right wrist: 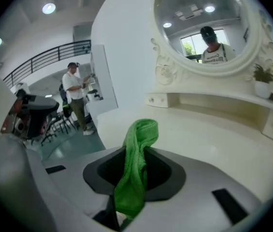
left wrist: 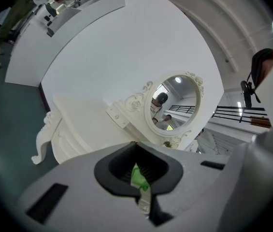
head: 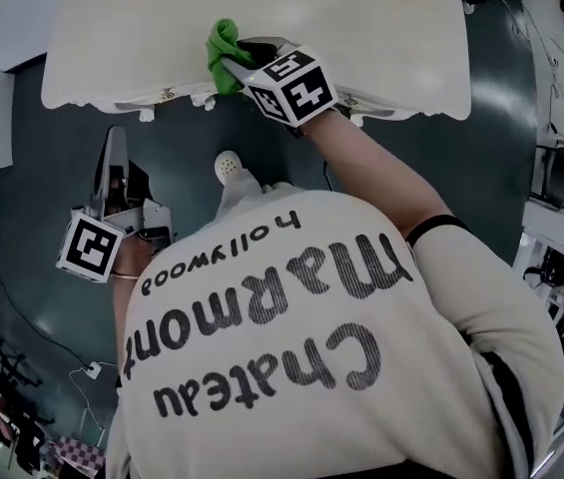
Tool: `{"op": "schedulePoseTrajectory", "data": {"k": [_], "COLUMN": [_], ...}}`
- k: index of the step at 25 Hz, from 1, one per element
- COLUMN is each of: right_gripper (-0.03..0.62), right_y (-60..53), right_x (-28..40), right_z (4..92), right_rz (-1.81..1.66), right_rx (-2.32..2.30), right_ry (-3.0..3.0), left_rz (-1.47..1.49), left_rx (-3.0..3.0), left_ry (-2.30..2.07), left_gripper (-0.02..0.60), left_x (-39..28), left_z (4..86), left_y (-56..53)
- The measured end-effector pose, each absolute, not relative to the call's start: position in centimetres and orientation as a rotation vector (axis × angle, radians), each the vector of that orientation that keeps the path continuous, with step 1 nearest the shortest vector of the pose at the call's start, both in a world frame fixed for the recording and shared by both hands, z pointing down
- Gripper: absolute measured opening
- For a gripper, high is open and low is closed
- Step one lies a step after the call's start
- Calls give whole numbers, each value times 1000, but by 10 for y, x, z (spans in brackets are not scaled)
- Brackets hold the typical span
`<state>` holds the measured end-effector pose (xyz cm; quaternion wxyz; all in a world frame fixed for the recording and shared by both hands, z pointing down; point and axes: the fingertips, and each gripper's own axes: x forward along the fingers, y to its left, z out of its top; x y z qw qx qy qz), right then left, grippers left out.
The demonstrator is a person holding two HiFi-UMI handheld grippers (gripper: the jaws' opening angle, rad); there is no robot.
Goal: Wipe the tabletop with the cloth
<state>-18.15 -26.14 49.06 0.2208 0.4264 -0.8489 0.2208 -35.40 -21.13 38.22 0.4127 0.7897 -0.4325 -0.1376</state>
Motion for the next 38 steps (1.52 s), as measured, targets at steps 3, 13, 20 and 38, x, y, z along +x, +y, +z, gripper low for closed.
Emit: {"op": "schedulePoseTrajectory", "data": {"k": [3,13,20,38], "right_gripper": [117,115,114,112], "right_y": [-260,-267,-247,-209], "right_x": [-203,-201,-169,-64], "right_z": [509,510,509,515], "right_rz": [402,476,502,591], "right_rx": [1033,1034,1099,1357], "right_ry": [-2272,-2234,-2213,-2116], "left_rz": [-367,-385,-362,-337], "left_rx": [1956,1972,2002,2084], "left_ry": [-1143,-1129,-1097,-1011], "left_gripper": [8,8,8,8], "left_x": [-377,-376,-356,-295], "left_z": [384,372,366,350], "left_y": [-207,-207,-198,-172]}}
